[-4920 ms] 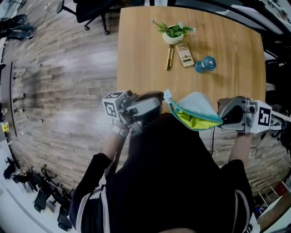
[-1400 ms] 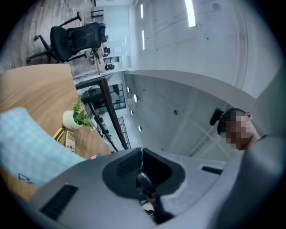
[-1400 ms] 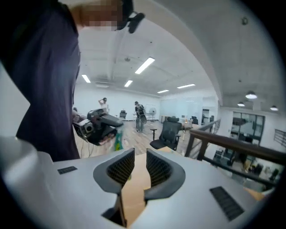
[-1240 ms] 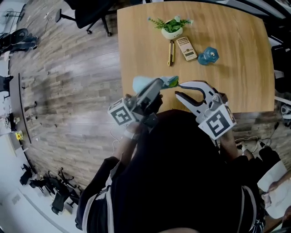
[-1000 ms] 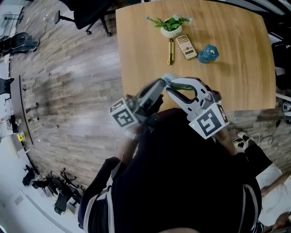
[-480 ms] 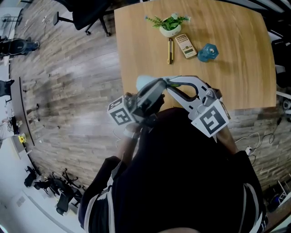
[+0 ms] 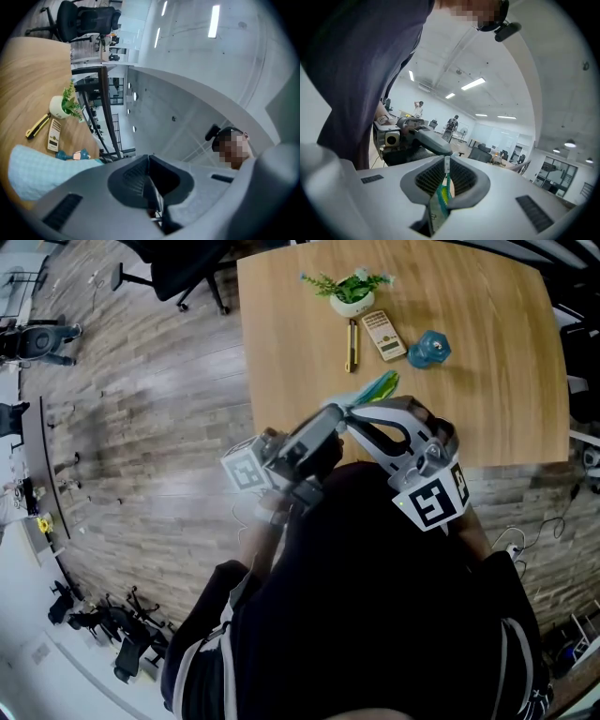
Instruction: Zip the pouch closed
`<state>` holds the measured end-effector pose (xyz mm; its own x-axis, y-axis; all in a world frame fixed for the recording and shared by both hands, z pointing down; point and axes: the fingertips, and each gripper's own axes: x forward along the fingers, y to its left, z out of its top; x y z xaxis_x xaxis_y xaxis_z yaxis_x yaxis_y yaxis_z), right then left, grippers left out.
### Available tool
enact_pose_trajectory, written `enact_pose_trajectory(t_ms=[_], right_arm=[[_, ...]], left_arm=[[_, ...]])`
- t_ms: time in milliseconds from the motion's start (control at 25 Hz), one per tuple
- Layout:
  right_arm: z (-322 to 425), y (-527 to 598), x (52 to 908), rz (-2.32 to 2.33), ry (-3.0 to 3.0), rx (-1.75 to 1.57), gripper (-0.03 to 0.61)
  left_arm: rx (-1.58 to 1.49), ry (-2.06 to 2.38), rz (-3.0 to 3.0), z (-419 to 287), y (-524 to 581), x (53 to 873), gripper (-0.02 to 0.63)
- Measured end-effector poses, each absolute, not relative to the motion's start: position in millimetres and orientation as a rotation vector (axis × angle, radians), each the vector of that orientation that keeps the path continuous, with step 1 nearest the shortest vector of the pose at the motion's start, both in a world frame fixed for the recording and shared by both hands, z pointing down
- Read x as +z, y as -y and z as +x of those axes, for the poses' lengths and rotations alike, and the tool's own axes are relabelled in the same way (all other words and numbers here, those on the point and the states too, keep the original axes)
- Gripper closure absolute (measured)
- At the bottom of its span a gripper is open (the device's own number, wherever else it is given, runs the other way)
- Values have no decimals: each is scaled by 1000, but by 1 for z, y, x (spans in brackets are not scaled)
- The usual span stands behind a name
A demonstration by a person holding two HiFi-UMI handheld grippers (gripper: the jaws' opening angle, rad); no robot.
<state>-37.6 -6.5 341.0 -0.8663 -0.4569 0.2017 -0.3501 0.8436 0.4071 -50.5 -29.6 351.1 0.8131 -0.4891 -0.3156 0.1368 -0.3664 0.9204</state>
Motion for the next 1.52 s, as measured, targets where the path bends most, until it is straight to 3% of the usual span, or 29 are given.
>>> enact_pose_trajectory(t_ms=[320,480,560,880,1320,1520], right_arm=[[-34,7,341,577,2887,-75,531],[-33,7,343,585,2881,32,451],[-32,10,341,620,2883,25,490],[-25,10,342,593,2944,227,519],[-11,14,332,461,3184,665,525],[-12,16,335,552,3155,655,525]], left_arm=[[-673,307,1876,-43,31,343,611],[-657,337,1907,-41,32,346,612],[-635,357,1939,-41,32,350,612],[-563,389,2029,-39,29,351,612],[-626,332,2002,-38,29,343,612],[-596,395,2052,-39,30,344,612]])
